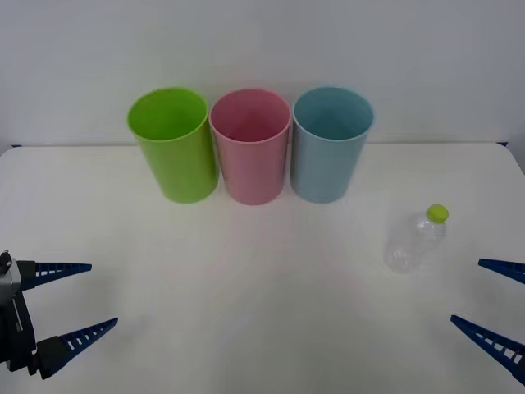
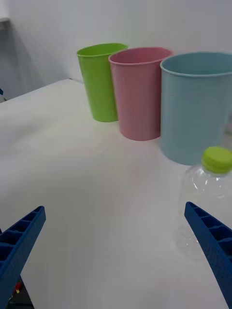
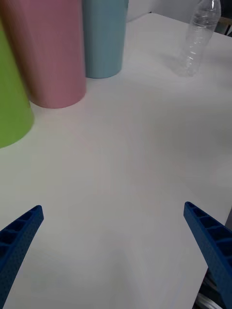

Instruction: Grasp the object on the table and drop it into the matching bin: aluminum can to the light blue bin, PET bottle to the pink bin.

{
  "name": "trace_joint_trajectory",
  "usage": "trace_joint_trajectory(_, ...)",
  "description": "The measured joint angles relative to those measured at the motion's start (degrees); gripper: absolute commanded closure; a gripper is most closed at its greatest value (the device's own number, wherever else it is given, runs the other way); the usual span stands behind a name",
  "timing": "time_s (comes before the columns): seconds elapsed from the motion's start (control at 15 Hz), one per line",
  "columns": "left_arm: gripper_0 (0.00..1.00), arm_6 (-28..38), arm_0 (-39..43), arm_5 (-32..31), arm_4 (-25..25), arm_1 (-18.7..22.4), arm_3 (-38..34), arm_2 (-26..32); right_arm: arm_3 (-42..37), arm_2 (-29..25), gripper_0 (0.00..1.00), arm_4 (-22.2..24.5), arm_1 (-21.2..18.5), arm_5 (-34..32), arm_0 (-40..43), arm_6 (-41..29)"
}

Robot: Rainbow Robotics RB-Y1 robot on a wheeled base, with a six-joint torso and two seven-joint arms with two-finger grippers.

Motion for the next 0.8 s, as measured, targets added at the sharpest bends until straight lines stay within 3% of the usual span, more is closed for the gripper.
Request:
trace_joint_trajectory(0.33,0.00,0.0,0.0,0.0,0.0,0.0,0.0,0.0,12.8,0.4,0.00,-1.0,0.1,0.4,-0.7,12.3)
trace_joint_trajectory(0.6,0.00,0.0,0.0,0.0,0.0,0.0,0.0,0.0,21.6,3.5,0.00,-1.1,0.4,4.9,-3.1,20.2)
trace_joint_trajectory(0.8,0.00,0.0,0.0,0.0,0.0,0.0,0.0,0.0,26.2,4.1,0.00,1.4,2.8,7.1,-6.8,23.1)
